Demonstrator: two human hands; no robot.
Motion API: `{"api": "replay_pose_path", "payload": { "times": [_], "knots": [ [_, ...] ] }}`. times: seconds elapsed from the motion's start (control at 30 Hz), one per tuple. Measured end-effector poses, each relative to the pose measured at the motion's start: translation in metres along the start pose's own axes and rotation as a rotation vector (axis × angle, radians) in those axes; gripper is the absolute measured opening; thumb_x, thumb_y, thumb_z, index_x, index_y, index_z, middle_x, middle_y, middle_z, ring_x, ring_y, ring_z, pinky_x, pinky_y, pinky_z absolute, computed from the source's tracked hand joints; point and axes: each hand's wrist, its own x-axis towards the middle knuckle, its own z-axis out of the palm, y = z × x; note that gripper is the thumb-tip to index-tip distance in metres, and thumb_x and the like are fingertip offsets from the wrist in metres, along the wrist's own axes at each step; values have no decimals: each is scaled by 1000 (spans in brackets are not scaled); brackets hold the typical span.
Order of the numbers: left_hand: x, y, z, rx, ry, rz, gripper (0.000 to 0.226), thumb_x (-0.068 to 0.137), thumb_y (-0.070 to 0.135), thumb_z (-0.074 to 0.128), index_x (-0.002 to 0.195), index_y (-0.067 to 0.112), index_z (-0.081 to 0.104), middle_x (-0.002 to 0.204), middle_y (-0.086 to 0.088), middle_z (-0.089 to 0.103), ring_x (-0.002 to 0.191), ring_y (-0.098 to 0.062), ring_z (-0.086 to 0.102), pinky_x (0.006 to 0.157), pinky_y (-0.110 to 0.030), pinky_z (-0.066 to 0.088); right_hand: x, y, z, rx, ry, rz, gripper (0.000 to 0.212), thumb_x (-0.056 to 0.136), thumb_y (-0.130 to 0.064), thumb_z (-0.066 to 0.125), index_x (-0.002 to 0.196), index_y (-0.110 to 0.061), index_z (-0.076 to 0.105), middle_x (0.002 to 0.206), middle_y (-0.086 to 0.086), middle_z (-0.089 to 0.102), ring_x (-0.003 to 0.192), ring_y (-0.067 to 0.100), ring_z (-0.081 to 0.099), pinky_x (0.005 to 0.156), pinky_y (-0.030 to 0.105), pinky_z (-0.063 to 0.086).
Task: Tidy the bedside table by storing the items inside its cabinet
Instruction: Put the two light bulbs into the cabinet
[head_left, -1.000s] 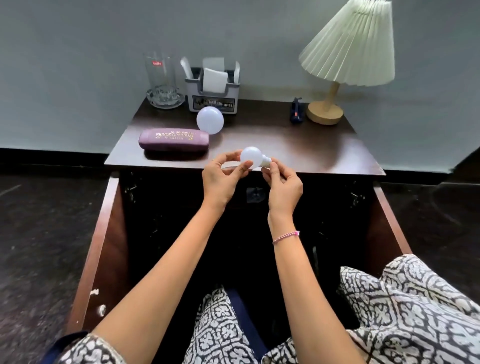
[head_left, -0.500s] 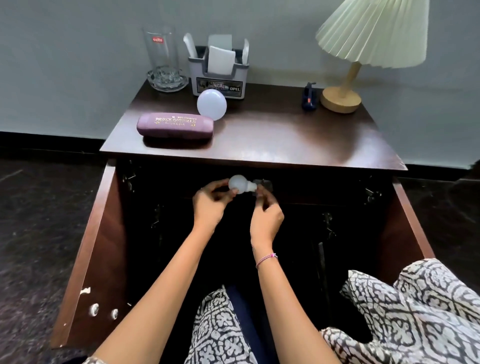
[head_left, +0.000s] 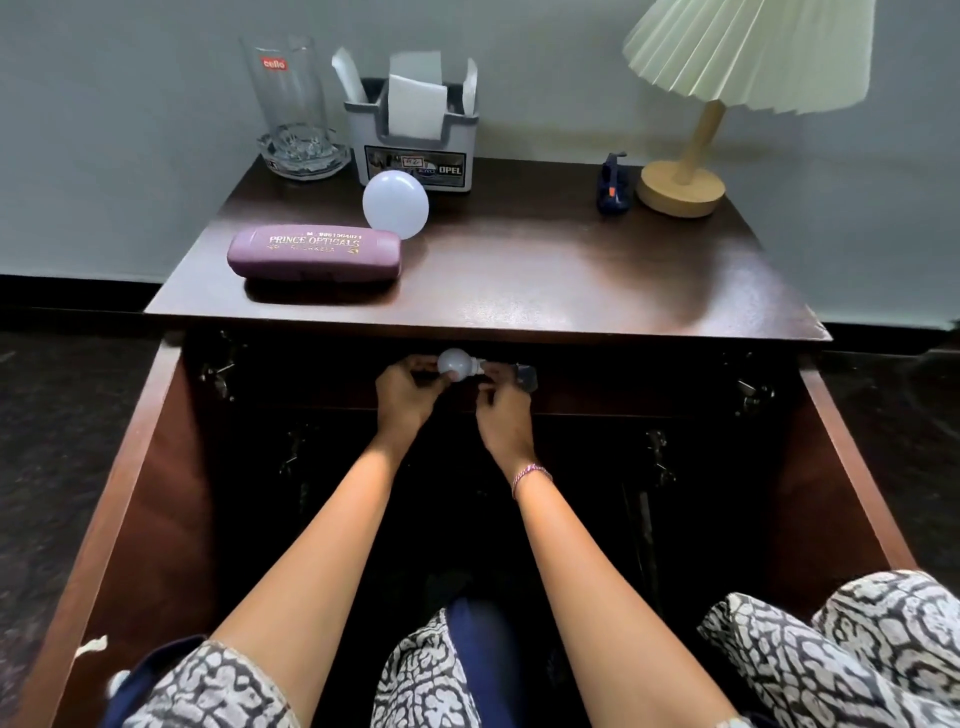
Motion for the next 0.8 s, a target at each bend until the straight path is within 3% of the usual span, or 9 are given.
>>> {"api": "replay_pose_path", "payload": {
  "times": [0.07, 0.17, 0.23, 0.37, 0.47, 0.57, 0.73, 0.8],
  "knots": [
    [-3, 0, 4, 8, -14, 19, 18, 76, 11, 75, 92, 11, 66, 86, 2, 65, 80, -9, 61, 64, -5, 40, 7, -3, 0, -47, -72, -12, 44, 89, 6, 42, 131, -7, 50, 115, 14, 63, 99, 15, 59, 74, 5, 36],
    [-11, 0, 13, 45, -60, 83, 19, 78, 9, 71, 96, 11, 65, 88, 2, 66, 82, -9, 62, 72, -11, 44, 16, -5, -1, -118, -97, -39, 44, 89, 6, 43, 132, -3, 49, 109, 18, 65, 102, 27, 62, 81, 23, 45],
    [-14, 2, 18, 57, -57, 117, 22, 79, 8, 70, 101, 8, 65, 88, 3, 65, 84, -8, 61, 73, -9, 42, 18, -3, -2, -158, -84, -38, 40, 89, 5, 43, 127, -2, 53, 110, 19, 64, 103, 29, 61, 83, 25, 45],
    [-17, 3, 22, 67, -47, 109, 15, 83, 8, 65, 98, 8, 66, 91, -3, 69, 84, -10, 61, 71, -6, 38, 12, 3, -7, -192, -51, -88, 48, 86, 10, 40, 131, -5, 50, 132, 15, 50, 120, 26, 50, 99, 24, 40],
    [-18, 5, 21, 71, -40, 98, 13, 84, 8, 64, 97, 9, 66, 93, -6, 70, 84, -13, 63, 74, -13, 44, 7, 3, -11, -204, -33, -134, 57, 86, 10, 42, 138, -10, 43, 143, 12, 41, 131, 24, 41, 110, 26, 34],
    [-18, 7, 17, 84, -18, 93, 18, 85, 8, 64, 103, 5, 65, 97, -12, 70, 89, -21, 65, 83, -29, 52, 3, 2, -16, -257, -8, -150, 60, 84, 14, 39, 139, -9, 43, 144, 12, 40, 132, 24, 40, 101, 7, 23],
    [-26, 14, 8, 39, 1, 98, 23, 86, 1, 59, 108, 4, 62, 95, -15, 70, 84, -24, 67, 82, -34, 55, -9, -7, -26, -160, 170, -81, 48, 83, 15, 41, 127, 1, 53, 134, 18, 49, 120, 29, 53, 96, 11, 31],
    [-31, 19, 6, 16, 16, 107, 22, 85, -1, 57, 106, 5, 63, 92, -13, 70, 83, -24, 67, 83, -36, 55, -17, -11, -31, -70, 251, -63, 45, 83, 15, 42, 123, 0, 57, 126, 18, 53, 108, 30, 59, 87, 10, 36]
  ]
}}
